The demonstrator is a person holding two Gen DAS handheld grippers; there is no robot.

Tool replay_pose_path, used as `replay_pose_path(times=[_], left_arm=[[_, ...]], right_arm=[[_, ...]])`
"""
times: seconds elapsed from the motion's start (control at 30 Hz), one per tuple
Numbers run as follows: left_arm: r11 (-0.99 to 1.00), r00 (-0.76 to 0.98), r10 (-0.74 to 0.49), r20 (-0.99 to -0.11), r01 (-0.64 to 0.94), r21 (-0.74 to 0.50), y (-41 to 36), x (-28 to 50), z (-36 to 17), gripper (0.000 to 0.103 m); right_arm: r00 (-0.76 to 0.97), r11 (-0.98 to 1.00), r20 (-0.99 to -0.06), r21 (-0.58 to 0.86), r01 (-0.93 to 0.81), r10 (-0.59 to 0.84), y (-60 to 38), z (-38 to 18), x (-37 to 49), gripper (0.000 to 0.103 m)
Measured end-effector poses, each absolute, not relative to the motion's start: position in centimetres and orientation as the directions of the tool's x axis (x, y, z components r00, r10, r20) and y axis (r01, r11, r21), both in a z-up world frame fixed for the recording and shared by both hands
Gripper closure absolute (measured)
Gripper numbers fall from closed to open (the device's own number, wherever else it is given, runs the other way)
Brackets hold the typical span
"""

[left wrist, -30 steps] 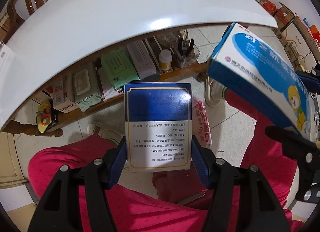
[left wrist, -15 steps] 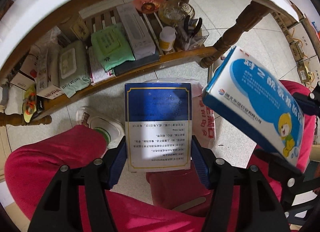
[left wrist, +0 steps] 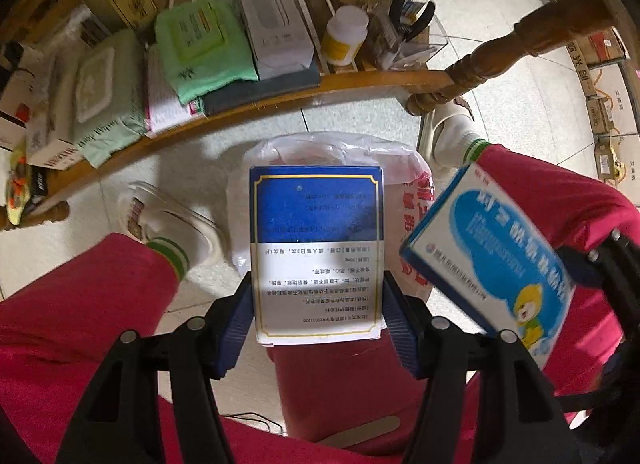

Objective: Collect trash
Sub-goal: 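Carry both held boxes down over the white plastic bag, then open the left tool dropping its box while the right tool drops the medicine box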

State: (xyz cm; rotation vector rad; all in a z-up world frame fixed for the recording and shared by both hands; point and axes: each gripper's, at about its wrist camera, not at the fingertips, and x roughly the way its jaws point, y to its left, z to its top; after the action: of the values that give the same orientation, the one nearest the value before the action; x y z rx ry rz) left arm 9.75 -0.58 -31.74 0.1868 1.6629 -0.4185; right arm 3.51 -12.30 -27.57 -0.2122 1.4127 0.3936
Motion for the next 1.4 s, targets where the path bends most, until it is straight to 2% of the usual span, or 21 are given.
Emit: replay_pose_path(times=[0.47, 0.9, 1.4], left_arm=[[0.937, -0.295, -0.116, -0.949, 0.283, -0.203, -1.0, 11.4, -38.5, 0.043], [0.943, -0.359, -0.065, -0.931, 0.281, -0.175, -1.2, 12.0, -42.4, 0.043], [0.952, -0.415, -0.055, -0.908, 0.252, -0.173, -1.2, 12.5, -44.8, 0.043]], right_arm=[[-0.063, 0.929, -0.989, 0.147, -0.34, 0.133, -12.1, -35.0, 3.5, 0.043], [-0.163, 0.925, -0.98, 0.166, -0.342, 0.116, -11.3, -39.9, 4.2, 0.043], [-0.214, 0.936, -0.964, 0.213, -0.279, 0.156, -12.2, -41.9, 5.0, 0.043]])
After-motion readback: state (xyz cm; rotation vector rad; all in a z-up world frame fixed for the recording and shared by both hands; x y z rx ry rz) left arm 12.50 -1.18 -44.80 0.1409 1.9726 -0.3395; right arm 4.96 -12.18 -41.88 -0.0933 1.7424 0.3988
